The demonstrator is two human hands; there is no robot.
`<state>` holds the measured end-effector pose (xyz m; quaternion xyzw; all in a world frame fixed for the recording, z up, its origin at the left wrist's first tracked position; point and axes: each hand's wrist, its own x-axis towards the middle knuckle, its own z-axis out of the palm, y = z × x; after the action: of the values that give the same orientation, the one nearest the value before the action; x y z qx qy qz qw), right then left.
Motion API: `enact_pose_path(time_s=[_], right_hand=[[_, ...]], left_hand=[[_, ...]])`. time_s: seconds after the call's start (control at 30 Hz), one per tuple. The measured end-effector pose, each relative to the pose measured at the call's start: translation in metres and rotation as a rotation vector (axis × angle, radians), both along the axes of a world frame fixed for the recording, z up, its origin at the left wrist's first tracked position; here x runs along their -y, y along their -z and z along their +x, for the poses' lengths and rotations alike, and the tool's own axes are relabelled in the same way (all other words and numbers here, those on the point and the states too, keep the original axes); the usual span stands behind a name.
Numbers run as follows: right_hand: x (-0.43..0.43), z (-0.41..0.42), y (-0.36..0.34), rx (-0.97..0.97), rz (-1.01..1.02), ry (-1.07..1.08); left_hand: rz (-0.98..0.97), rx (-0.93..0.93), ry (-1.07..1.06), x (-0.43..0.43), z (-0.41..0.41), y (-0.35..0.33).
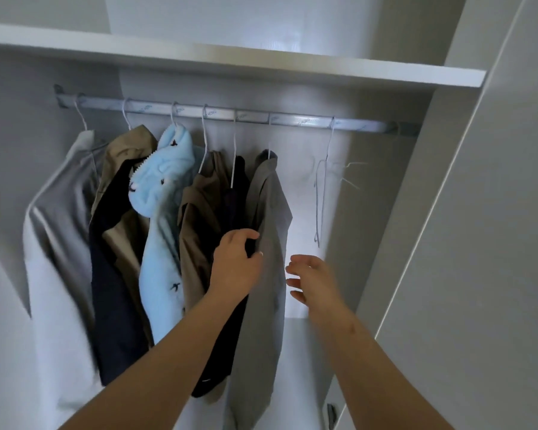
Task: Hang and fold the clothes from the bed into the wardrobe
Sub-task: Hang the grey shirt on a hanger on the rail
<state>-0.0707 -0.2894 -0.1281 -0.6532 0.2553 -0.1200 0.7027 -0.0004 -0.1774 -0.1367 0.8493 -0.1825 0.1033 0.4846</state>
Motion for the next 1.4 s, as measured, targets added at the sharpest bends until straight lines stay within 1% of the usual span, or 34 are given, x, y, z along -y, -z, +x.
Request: enact_pose_path(time_s=[0.17,0.27,0.37,0.47,0.6,0.7,0.83,1.0,1.1,1.23,1.4], right_hand=[[-0.023,-0.048,0.029,-0.076,0.033,0.014],[-0.033,-0.076,0.044,-0.103,0.056,0.065],[-0.047,-0.106,0.056,-0.117,0.088,0.111],[-0.066,-0.133,0.064,-0.103,0.100,0.167],[-0.108,-0.170,0.078,-0.124,0.134,0.237],[-0.148,-0.206,0.097,-0.169,0.178,0.291],[-0.192,-0.267,0.126,-0.233,0.237,0.418],[-0.239,-0.356,0.151,-0.296,0.306,0.654],[-0.257,-0.411,0.162,-0.315,0.350,0.784],[-0.281,-0.486,0.161,-0.282,0.377,0.951],[-0.326,-0.607,0.162,-0.261,0.396,1.180]], left_hand=[[-0.019,-0.118,0.032,-0.019,-0.053,0.028],[-0.070,-0.232,0.061,-0.027,-0.077,0.045],[-0.072,-0.336,0.113,-0.035,-0.099,0.058],[-0.081,-0.378,0.182,-0.047,-0.122,0.065],[-0.080,-0.426,0.278,-0.082,-0.157,0.076],[-0.005,-0.458,0.336,-0.115,-0.187,0.093],[0.128,-0.554,0.455,-0.148,-0.236,0.117],[0.297,-0.615,0.661,-0.171,-0.309,0.136],[0.366,-0.607,0.791,-0.174,-0.359,0.146],[0.445,-0.558,0.964,-0.176,-0.430,0.148],[0.509,-0.533,1.203,-0.183,-0.551,0.151]])
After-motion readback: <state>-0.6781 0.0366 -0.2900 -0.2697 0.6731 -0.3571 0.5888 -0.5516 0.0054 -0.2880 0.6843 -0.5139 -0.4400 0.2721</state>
